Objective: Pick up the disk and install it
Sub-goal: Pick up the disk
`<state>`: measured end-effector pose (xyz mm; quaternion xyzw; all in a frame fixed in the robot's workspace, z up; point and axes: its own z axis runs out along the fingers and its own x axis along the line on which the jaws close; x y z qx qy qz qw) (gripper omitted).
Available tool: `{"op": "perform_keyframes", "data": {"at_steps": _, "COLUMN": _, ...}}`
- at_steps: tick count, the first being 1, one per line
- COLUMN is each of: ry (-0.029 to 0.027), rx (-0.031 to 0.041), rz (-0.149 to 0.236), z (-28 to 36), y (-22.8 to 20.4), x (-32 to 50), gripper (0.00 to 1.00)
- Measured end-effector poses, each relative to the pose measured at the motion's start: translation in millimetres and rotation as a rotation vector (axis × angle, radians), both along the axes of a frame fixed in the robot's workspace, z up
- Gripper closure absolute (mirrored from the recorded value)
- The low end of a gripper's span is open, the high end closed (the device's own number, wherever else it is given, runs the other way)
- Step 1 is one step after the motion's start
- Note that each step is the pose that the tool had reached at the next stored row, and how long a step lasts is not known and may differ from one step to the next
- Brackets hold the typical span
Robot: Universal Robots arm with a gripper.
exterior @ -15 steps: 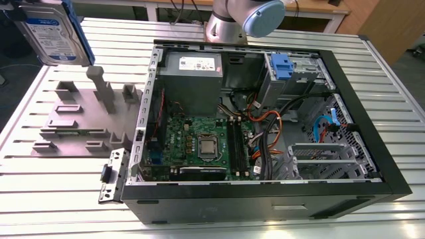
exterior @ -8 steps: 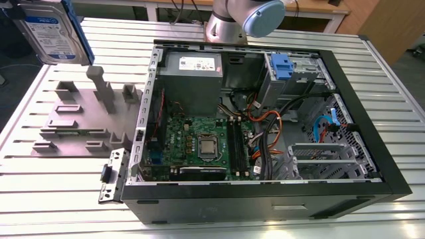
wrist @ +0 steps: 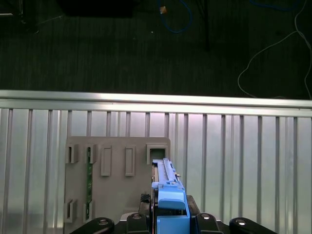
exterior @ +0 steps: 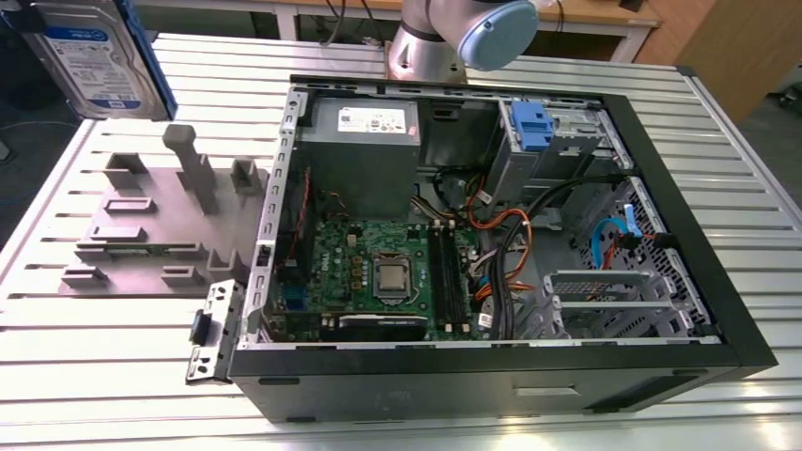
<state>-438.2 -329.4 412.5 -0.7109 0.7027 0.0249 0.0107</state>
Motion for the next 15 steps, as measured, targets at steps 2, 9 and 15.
{"op": "perform_keyframes", "data": {"at_steps": 2, "ry": -0.0001, "rx": 0.0000, "rz": 0.000, "z": 1.1, "y": 0.0, "x": 0.0, "gripper": 0.63}}
{"op": "perform_keyframes", "data": {"at_steps": 9, "ry": -0.0001, "rx": 0.0000, "rz": 0.000, "z": 5.5, "y": 0.0, "x": 0.0, "gripper": 0.63}}
{"op": "perform_keyframes", "data": {"at_steps": 15, "ry": 0.0000, "rx": 0.0000, "rz": 0.000, "z": 9.4, "y": 0.0, "x": 0.0, "gripper": 0.63}}
